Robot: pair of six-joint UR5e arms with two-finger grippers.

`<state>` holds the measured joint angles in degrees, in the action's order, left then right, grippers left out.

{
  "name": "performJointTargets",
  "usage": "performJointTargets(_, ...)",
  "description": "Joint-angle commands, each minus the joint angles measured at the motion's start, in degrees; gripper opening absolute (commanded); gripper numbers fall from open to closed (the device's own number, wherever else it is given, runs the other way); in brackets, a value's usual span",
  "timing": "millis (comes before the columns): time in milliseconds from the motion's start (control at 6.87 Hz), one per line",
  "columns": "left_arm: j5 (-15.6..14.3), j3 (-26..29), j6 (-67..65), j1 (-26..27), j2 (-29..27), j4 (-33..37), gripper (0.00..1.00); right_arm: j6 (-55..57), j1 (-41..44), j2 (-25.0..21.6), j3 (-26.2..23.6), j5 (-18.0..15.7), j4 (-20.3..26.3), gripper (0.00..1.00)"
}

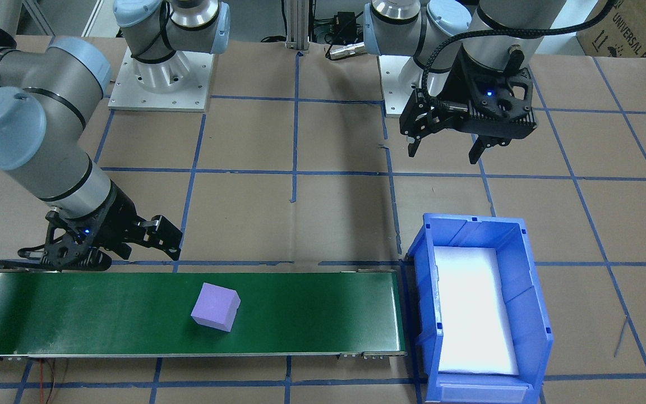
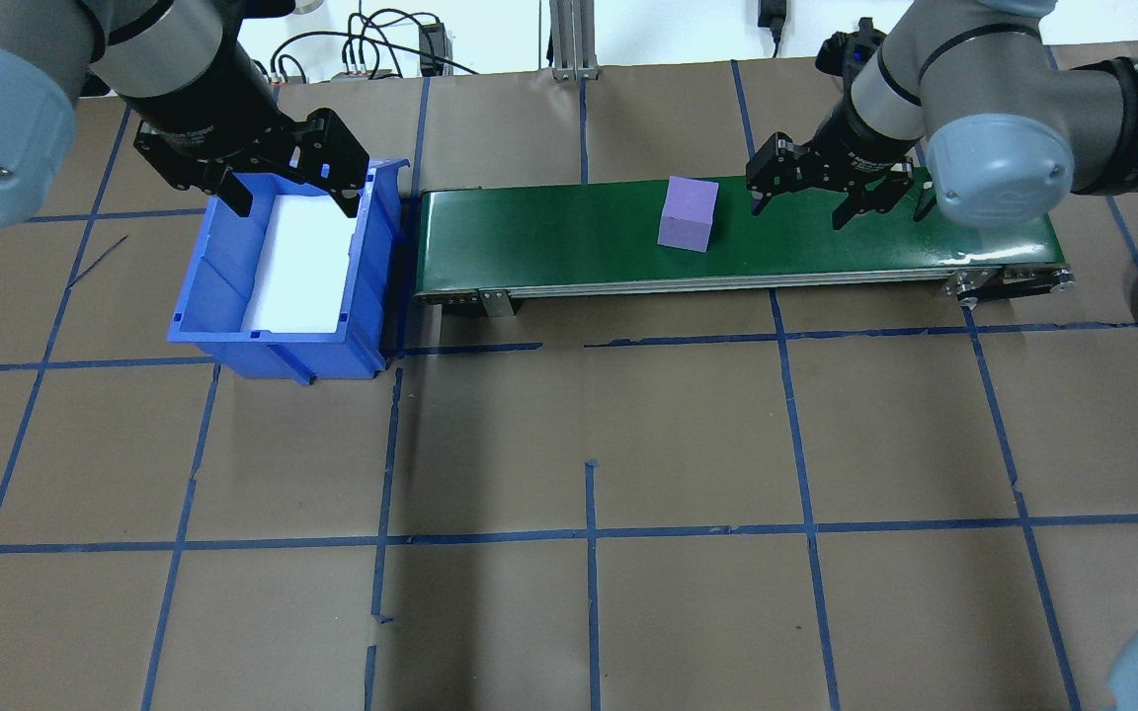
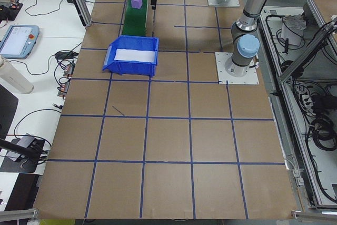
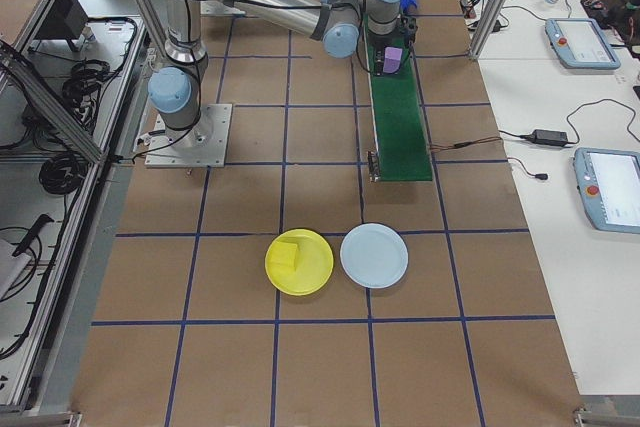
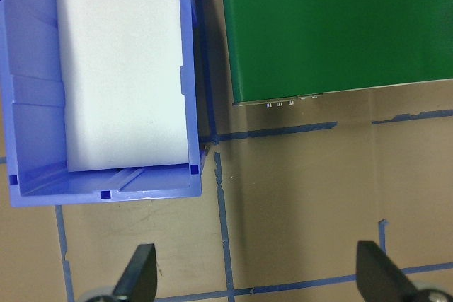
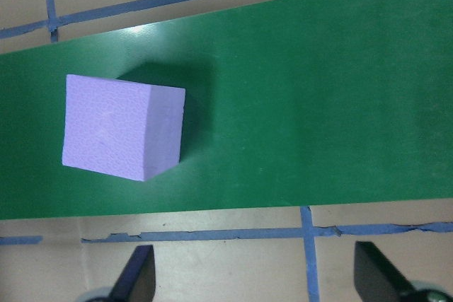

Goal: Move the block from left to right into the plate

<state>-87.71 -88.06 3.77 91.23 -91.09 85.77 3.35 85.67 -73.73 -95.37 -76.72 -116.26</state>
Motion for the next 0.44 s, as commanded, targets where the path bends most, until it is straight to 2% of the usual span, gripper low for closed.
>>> performJointTargets(0,-0.01,-0.01,0.01,0.0,0.03,0.01,1.0,2.71,0.28,4.7,4.72,0.7,-0.72,1.0)
performJointTargets(146,-0.01,-0.01,0.01,0.0,0.03,0.01,1.0,2.89,0.28,6.82,7.28,0.7,-0.72,1.0)
performJointTargets(291,-0.01,-0.01,0.1,0.0,0.03,0.01,1.0,3.58,0.28,7.54,7.74,0.7,-0.72,1.0)
